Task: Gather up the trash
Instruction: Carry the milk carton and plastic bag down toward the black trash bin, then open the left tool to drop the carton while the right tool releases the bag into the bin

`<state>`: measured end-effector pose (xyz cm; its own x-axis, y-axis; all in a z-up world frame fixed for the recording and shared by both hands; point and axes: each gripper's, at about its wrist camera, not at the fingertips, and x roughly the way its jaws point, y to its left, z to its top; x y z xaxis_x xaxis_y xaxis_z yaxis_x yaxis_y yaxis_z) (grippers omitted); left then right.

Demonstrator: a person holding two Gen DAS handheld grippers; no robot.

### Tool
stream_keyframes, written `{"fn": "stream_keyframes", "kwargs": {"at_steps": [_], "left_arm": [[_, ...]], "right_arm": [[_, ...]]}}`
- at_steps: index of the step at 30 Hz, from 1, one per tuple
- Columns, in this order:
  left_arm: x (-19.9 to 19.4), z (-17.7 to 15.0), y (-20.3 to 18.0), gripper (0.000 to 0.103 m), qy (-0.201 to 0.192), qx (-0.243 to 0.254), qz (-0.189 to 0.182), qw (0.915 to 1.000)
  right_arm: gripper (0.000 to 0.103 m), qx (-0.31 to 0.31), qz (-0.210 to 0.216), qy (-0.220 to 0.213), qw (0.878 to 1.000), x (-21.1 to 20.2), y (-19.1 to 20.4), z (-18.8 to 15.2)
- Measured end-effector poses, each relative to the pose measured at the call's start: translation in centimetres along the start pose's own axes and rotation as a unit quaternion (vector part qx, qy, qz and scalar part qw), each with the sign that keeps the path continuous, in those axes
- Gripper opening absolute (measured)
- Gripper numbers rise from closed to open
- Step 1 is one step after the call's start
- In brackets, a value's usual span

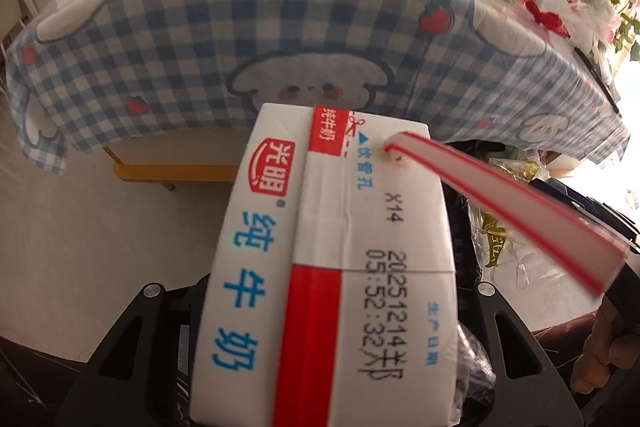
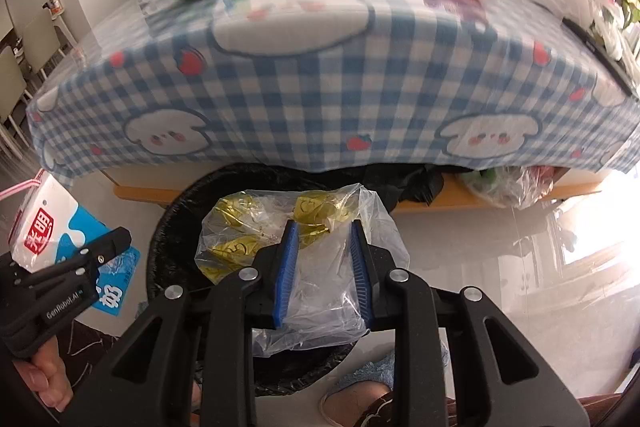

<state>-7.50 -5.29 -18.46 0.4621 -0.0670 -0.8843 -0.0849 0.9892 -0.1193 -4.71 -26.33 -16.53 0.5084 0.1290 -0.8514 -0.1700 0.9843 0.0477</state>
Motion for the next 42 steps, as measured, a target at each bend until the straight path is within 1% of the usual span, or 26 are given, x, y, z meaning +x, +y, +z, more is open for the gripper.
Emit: {"fn": "stream_keyframes", "kwargs": {"at_steps": [4,9,15,20,25,26,27,31,33,36,37,39,41,42], "left_arm": [[2.0,-0.5,-0.7,0.040,0.015,0.007,0.007,0.9998],[4.4,-0.7,-1.8,0.040,0.038,0.011,0.007,0.9992],[6.1,-0.9,-3.6,0.040,0.045,0.039,0.010,0.9982],[7.5,-1.4,-4.7,0.041,0.056,0.047,0.012,0.9972],[7.9,-1.6,-6.0,0.042,0.049,0.051,0.002,0.9975],[7.9,-1.6,-6.3,0.044,0.046,0.052,0.001,0.9976],[7.7,-1.5,-6.4,0.053,0.044,0.052,0.001,0.9977],[7.0,-1.4,-6.3,0.065,0.033,0.051,-0.004,0.9982],[6.5,-1.5,-6.0,0.074,0.024,0.055,-0.001,0.9982],[6.1,-1.6,-5.4,0.079,0.018,0.056,0.006,0.9982],[6.0,-1.6,-5.3,0.079,0.018,0.055,0.005,0.9983],[5.8,-1.7,-5.1,0.084,0.020,0.050,0.001,0.9986],[5.5,-1.9,-4.9,0.085,0.015,0.049,0.003,0.9987],[5.2,-2.0,-4.5,0.088,0.012,0.050,0.005,0.9987]], "right_arm": [[0.025,0.012,-0.014,0.008,1.000,1.1,-1.1,-0.2],[0.025,0.028,-0.027,0.012,0.999,1.1,-2.6,-0.3],[0.025,0.043,-0.044,0.008,0.998,0.7,-4.3,-0.7],[0.025,0.056,-0.046,0.007,0.997,0.6,-5.3,-1.0],[0.025,0.062,-0.045,0.016,0.997,1.0,-5.6,-1.2],[0.025,0.061,-0.045,0.016,0.997,1.0,-5.6,-1.2],[0.025,0.059,-0.046,0.016,0.997,1.0,-5.5,-1.3],[0.025,0.063,-0.035,0.019,0.997,1.6,-5.4,-1.4],[0.025,0.064,-0.034,0.023,0.997,2.2,-5.4,-1.4],[0.025,0.058,-0.032,0.024,0.997,2.6,-5.0,-1.6],[0.025,0.054,-0.032,0.024,0.998,2.7,-4.7,-1.6],[0.025,0.050,-0.030,0.026,0.998,3.0,-4.4,-1.7],[0.025,0.047,-0.026,0.028,0.998,3.3,-4.0,-1.8],[0.025,0.044,-0.024,0.030,0.998,3.5,-3.7,-1.8]]}}
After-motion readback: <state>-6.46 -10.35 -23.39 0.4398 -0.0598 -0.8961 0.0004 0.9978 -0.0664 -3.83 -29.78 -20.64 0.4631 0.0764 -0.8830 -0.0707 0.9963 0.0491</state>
